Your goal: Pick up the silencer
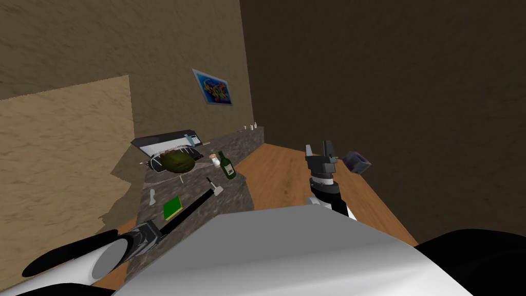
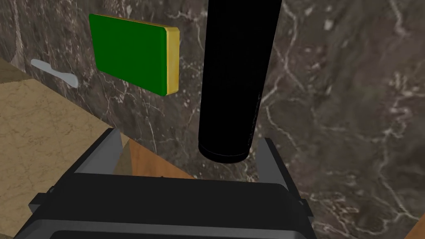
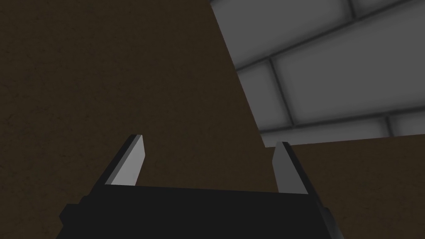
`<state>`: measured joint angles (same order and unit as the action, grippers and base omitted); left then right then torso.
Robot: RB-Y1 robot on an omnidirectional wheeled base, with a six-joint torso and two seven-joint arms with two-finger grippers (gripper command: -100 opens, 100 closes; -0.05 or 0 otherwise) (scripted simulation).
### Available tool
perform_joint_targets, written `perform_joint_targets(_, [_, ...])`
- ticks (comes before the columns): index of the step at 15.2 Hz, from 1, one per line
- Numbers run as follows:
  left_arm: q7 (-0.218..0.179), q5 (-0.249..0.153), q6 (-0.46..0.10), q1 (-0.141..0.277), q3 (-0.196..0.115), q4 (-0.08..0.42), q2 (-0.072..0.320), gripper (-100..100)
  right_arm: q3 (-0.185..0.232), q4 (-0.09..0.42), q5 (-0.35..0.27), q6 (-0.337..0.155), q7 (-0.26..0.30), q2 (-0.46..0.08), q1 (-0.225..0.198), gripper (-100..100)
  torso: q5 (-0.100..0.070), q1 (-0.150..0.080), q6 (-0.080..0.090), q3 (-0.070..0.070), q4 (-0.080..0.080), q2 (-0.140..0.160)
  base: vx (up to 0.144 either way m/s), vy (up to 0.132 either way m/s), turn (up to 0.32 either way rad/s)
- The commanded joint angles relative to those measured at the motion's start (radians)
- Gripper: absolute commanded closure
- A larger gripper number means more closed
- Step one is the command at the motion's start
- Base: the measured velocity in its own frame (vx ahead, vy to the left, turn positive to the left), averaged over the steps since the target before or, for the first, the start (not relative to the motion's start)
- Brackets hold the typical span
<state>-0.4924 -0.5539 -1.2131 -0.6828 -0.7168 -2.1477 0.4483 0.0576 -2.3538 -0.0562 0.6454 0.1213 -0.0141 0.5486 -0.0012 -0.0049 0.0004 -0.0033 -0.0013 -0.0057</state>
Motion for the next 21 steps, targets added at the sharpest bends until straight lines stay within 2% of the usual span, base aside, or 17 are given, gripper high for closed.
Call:
perform_joint_targets(1, [-0.012, -0.009, -0.029, -0.007, -0.009, 0.007, -0.005, -100, 0.000, 0.000, 0.000, 0.000, 0.000, 0.000, 0.000, 0, 0.000, 0.000, 0.000, 0.000, 0.000, 0.000, 0.100, -0.048, -0.098])
perform_joint_targets(3, [-0.039, -0.028, -0.082, -0.017, -0.030, 0.021, -0.011, -100, 0.000, 0.000, 0.000, 0.000, 0.000, 0.000, 0.000, 0, 0.000, 0.000, 0.000, -0.001, 0.000, -0.001, 0.131, -0.054, -0.153])
perform_joint_targets(9, [-0.080, -0.057, -0.169, -0.032, -0.058, 0.044, -0.020, -100, 0.000, 0.000, 0.000, 0.000, 0.000, 0.000, 0.000, 0, 0.000, 0.000, 0.000, 0.000, 0.000, 0.001, 0.097, -0.046, -0.076])
perform_joint_targets(10, [-0.071, -0.048, -0.150, -0.026, -0.050, 0.035, -0.017, -100, 0.000, 0.000, 0.000, 0.000, 0.000, 0.000, 0.000, 0, 0.000, 0.000, 0.000, 0.001, 0.000, 0.001, 0.033, -0.017, -0.024])
perform_joint_targets(11, [-0.063, -0.037, -0.128, -0.013, -0.038, 0.072, -0.023, -100, 0.000, 0.000, 0.000, 0.000, 0.000, 0.000, 0.000, 0, 0.000, 0.001, 0.000, 0.001, 0.000, 0.003, 0.000, 0.000, 0.000])
perform_joint_targets(14, [-0.048, -0.021, -0.094, 0.005, -0.022, 0.118, -0.029, -100, 0.000, 0.000, 0.000, 0.000, 0.000, 0.000, 0.000, 0, 0.001, 0.004, 0.000, 0.004, 0.001, 0.007, -0.008, 0.008, -0.026])
perform_joint_targets(15, [-0.045, -0.018, -0.087, 0.008, -0.018, 0.127, -0.031, -100, 0.000, 0.000, 0.000, 0.000, 0.000, 0.000, 0.000, 0, 0.001, 0.004, 0.000, 0.004, 0.002, 0.007, -0.007, 0.008, -0.023])
perform_joint_targets(16, [-0.051, -0.024, -0.101, 0.005, -0.024, 0.115, -0.025, -100, 0.000, 0.000, 0.000, 0.000, 0.000, 0.000, 0.000, 0, 0.001, 0.004, 0.000, 0.004, 0.002, 0.008, -0.003, 0.004, -0.011])
perform_joint_targets(17, [-0.048, -0.024, -0.096, 0.007, -0.023, 0.120, -0.025, 100, 0.000, 0.000, 0.000, 0.000, 0.000, 0.000, 0.000, 0, 0.001, 0.004, -0.001, 0.004, 0.002, 0.008, 0.000, 0.000, 0.000])
perform_joint_targets(21, [-0.047, -0.023, -0.096, 0.006, -0.023, 0.119, -0.025, 100, 0.000, 0.000, 0.000, 0.000, 0.000, 0.000, 0.000, 0, 0.001, 0.004, -0.001, 0.004, 0.002, 0.008, 0.000, 0.000, 0.000])
